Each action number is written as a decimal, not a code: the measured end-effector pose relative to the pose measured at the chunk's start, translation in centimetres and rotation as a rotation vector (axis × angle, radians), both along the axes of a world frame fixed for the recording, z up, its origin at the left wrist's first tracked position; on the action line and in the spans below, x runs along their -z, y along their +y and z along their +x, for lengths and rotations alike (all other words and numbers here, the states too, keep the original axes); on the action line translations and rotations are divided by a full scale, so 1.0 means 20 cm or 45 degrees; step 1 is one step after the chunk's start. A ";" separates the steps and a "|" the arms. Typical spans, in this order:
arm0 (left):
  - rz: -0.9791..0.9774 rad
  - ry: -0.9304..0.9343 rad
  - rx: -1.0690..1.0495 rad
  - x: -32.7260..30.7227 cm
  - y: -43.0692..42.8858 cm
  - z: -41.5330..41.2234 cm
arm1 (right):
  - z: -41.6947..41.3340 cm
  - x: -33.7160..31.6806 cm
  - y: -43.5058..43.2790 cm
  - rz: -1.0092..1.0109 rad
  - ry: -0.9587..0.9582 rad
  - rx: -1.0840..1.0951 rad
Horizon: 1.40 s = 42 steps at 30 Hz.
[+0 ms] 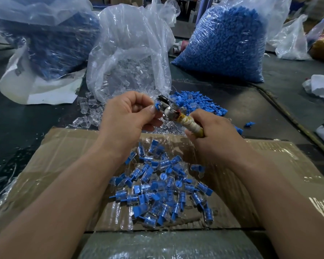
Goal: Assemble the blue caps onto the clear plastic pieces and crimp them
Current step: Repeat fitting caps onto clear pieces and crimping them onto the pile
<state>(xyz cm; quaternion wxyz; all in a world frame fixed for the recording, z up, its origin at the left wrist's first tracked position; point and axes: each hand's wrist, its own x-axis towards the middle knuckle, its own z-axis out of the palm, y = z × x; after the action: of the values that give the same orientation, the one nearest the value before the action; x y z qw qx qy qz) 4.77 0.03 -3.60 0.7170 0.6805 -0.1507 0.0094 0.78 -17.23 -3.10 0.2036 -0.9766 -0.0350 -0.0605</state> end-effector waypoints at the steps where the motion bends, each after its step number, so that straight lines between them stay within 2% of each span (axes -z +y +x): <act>1: 0.011 -0.014 -0.011 0.00 0.00 0.00 | 0.00 0.00 0.00 -0.008 -0.004 0.004; 16: 0.035 0.005 -0.080 -0.01 0.00 0.00 | 0.02 0.03 0.00 -0.043 -0.108 0.022; 20: -0.105 0.096 -0.092 -0.02 0.03 0.01 | 0.02 0.02 -0.04 -0.109 -0.029 0.020; 23: -0.096 0.088 0.081 -0.05 0.04 -0.01 | 0.01 0.01 -0.06 -0.134 0.012 -0.005; 26: 0.019 0.100 0.291 -0.06 0.02 -0.05 | 0.00 0.01 -0.06 -0.123 0.059 -0.009; 33: 0.168 0.105 0.446 -0.06 0.01 -0.08 | 0.03 0.02 -0.07 -0.161 0.157 -0.002; 36: 0.265 0.109 0.250 -0.04 0.02 -0.05 | 0.04 0.03 -0.08 -0.208 0.209 0.020; 40: 0.265 0.152 -0.378 -0.01 0.08 0.05 | 0.04 0.03 -0.10 -0.141 0.252 0.014; 42: 0.311 0.151 -0.564 0.02 0.10 0.08 | 0.04 0.03 -0.11 -0.121 0.288 -0.006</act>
<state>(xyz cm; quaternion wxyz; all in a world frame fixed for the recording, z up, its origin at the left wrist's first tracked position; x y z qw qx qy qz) 6.46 1.97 -3.92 0.6174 0.7779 0.0443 0.1081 1.62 -19.35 -3.73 0.1601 -0.9856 -0.0170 0.0523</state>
